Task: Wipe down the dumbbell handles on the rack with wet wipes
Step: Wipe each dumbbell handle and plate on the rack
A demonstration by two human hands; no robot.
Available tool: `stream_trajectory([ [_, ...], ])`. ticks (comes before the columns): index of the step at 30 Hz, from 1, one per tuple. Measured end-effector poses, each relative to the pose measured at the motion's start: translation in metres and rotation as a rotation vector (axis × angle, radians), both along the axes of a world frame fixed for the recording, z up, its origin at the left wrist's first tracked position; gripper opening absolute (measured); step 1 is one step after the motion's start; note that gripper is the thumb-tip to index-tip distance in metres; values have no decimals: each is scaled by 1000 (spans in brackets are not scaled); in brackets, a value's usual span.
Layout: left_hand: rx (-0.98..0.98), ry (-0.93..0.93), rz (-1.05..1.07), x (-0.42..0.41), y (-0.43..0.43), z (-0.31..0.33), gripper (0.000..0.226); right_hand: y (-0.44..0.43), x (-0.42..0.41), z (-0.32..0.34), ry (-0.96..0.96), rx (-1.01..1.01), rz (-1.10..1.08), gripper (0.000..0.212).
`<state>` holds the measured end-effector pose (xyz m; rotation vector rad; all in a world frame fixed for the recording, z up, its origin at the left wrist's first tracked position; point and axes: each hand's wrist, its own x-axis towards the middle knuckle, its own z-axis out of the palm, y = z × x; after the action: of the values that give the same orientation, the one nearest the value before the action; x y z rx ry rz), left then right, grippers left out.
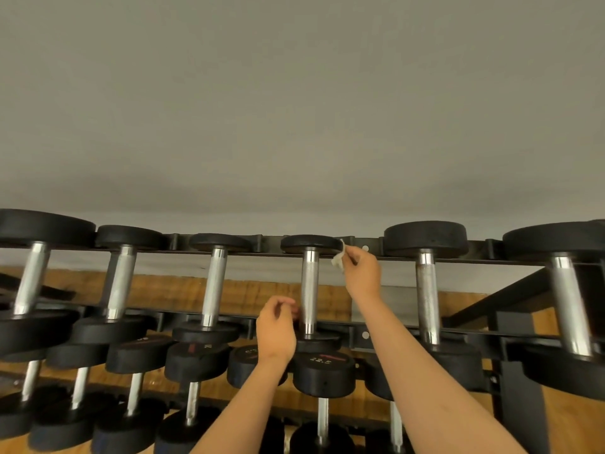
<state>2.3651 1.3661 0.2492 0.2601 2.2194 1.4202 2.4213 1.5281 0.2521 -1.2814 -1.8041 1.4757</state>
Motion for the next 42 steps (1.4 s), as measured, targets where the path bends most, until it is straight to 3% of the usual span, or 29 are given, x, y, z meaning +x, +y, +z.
stream_trajectory([
  [7,-14,6,41,2,1,1,22,13,-1,8,-8,-146,97,30],
  [12,-26,21,70,6,1,6,18,-6,6,23,62,-43,-77,32],
  [18,-104,128,8,14,4,11,20,-32,-12,60,-108,560,107,20],
  [21,-162,178,-30,15,4,14,22,-34,-34,70,-264,681,223,14],
  [24,-193,213,-73,14,3,15,22,-34,-51,82,-419,818,372,23],
  [28,-198,189,-101,10,4,12,21,-40,-59,89,-549,805,570,32],
  [34,-177,239,-156,10,3,10,15,-27,-16,79,-533,771,391,27],
  [37,-212,350,-171,14,5,13,7,-10,17,75,-562,724,314,27],
  [40,-161,532,-189,31,21,22,13,6,56,75,-435,677,252,25],
  [42,-93,557,-195,57,41,32,17,18,81,78,-329,691,198,26],
])
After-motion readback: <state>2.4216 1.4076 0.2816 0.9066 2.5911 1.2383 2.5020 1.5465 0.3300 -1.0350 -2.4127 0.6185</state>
